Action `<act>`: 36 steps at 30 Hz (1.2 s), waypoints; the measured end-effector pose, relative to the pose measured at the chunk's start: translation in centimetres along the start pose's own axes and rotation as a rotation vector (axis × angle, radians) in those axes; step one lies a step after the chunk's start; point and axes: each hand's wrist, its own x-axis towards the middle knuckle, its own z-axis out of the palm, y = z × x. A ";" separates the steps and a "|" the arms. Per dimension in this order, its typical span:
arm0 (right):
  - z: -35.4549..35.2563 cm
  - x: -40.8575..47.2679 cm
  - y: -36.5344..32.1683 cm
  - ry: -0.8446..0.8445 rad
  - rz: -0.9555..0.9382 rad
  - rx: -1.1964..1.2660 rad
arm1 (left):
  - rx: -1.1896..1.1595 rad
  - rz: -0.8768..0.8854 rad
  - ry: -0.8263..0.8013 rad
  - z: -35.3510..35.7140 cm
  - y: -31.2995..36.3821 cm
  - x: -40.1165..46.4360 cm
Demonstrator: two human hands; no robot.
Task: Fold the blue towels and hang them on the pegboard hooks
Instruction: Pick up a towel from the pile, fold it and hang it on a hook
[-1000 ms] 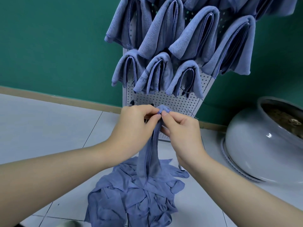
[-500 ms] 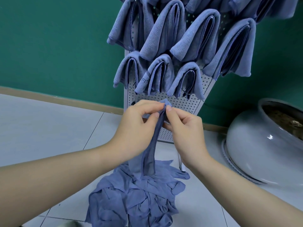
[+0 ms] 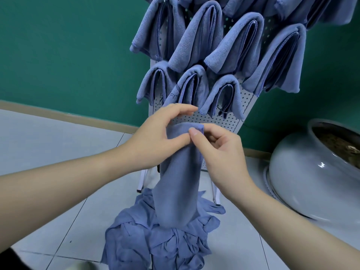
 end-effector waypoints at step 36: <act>-4.0 2.3 -0.4 0.057 0.130 0.142 | -0.572 -0.435 0.015 -3.1 1.1 0.2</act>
